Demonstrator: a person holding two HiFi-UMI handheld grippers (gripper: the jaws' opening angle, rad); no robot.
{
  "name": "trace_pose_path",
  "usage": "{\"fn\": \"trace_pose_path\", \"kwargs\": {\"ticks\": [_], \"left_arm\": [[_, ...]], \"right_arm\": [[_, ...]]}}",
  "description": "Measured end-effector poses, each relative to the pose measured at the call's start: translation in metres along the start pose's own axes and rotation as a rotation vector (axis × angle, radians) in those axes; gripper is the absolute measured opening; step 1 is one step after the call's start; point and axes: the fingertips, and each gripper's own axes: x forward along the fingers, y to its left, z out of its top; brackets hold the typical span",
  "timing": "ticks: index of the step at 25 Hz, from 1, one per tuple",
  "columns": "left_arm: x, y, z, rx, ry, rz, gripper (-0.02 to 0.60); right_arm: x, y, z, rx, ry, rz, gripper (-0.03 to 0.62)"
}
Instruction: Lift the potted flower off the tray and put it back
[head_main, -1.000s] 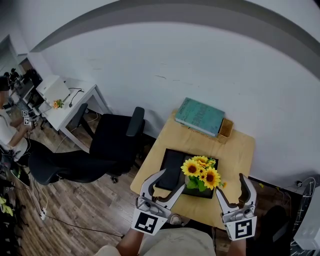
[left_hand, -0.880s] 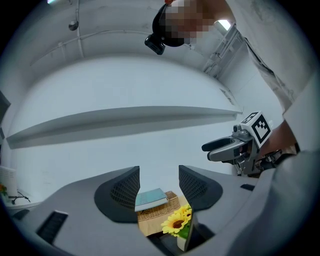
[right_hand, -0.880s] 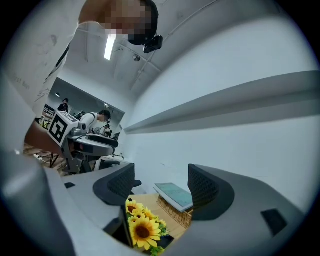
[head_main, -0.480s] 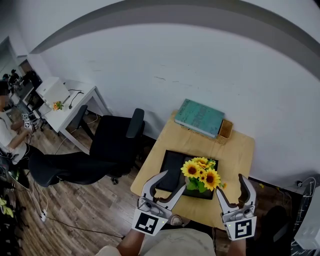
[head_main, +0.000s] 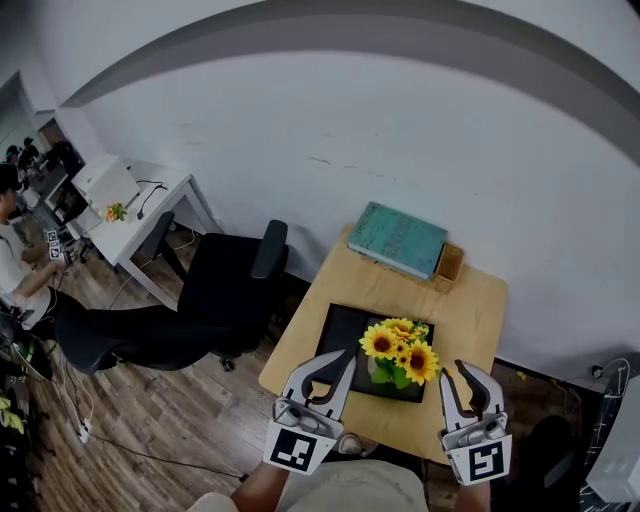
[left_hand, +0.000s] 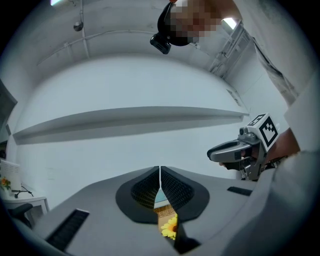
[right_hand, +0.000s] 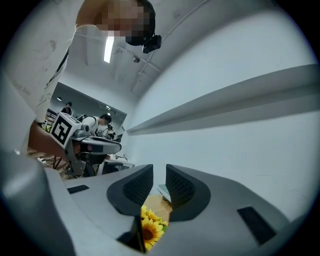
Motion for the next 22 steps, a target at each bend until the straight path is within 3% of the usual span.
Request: {"fn": "trace_pose_path", "kwargs": {"ticks": [5,11,22], "left_arm": [[0.000,-0.002,0.006,0.019,-0.013,-0.002,0.006],[-0.001,0.000,0.003,-0.002,0.005,0.017,0.006],[-0.002,-0.008,0.009,0.026,-0.018,-0.003,0.006]], "right_arm": [[-0.003,-0.015,-0.004,0.059,0.020,-0.070,0.026],[-0.004,-0.016,-0.002,0.029,0.025,-0.065,0.023],[-0.008,-0.016,-0.001,0.022,0.022,-0.084,0.022]]}}
